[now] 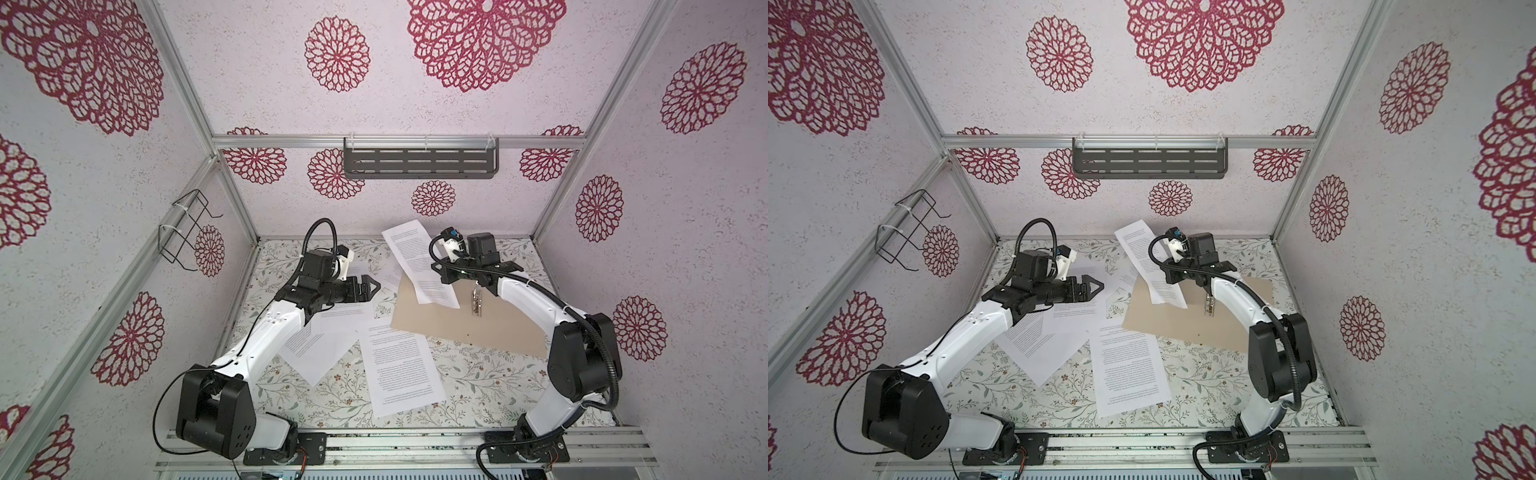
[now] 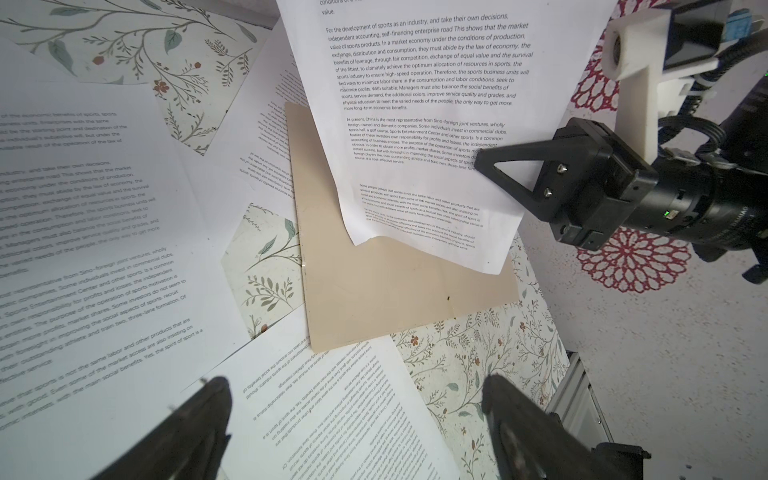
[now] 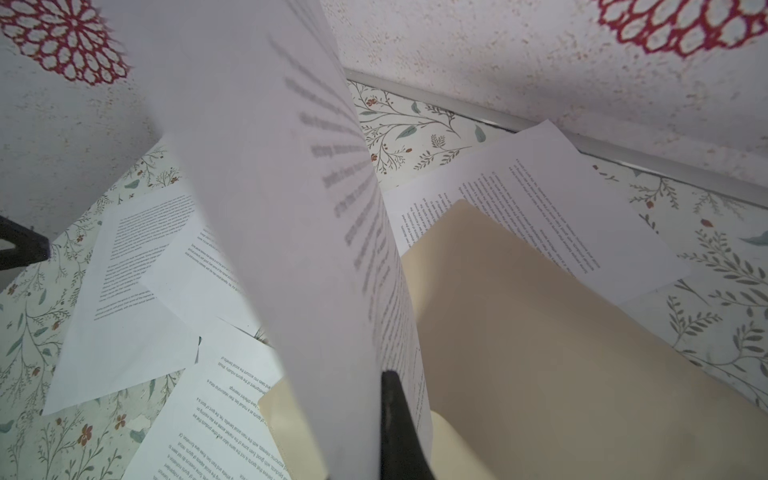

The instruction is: Put the files into the folder

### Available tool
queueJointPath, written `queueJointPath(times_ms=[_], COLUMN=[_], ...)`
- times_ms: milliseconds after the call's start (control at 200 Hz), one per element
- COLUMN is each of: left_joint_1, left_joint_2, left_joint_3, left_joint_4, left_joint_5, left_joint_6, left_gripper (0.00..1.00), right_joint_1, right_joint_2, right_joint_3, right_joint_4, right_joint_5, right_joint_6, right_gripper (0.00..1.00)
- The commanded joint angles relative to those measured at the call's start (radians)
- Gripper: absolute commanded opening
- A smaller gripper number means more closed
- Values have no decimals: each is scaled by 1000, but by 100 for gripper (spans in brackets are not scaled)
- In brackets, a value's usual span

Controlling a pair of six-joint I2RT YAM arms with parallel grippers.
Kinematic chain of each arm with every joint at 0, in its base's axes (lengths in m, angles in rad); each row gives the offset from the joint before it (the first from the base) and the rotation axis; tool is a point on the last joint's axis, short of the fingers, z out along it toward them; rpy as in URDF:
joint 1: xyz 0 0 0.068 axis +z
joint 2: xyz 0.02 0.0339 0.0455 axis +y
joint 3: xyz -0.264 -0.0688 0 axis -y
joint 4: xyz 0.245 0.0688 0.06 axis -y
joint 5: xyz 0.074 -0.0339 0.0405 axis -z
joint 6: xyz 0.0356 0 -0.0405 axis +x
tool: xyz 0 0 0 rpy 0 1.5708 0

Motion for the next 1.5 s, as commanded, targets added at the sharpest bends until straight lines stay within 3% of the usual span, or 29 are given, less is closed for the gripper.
queueJointPath(times_ms=[0,240,440,655,890,1126,1496], left_joint_1=[0,0,0,0,1,0,0], left_joint_2=[-14,-9,-10,-5,9,21,11], left_joint_3=[11,13,13,12,14,16,15], left_joint_4=[13,13,12,13,12,12,13], left_joint_5=[-1,-1,3,1,5,8,8], left_joint_6=[20,21,19,18,13,10,10], left_gripper=[97,97,97,97,97,97,97], right_joint_1=[-1,-1,-14,-15,-13,73,117], right_joint_2=[0,-42,-64,-97,-185,-209,-183], right_joint_3=[2,-10,-9,-15,-58,-46,-77], right_joint_4=[51,95,69,-2,-52,-72,14], right_joint_5=[-94,-144,-98,155,330,376,233], right_joint_6=[30,70,51,-21,-97,-117,-3], right_gripper=[0,0,0,0,0,0,0])
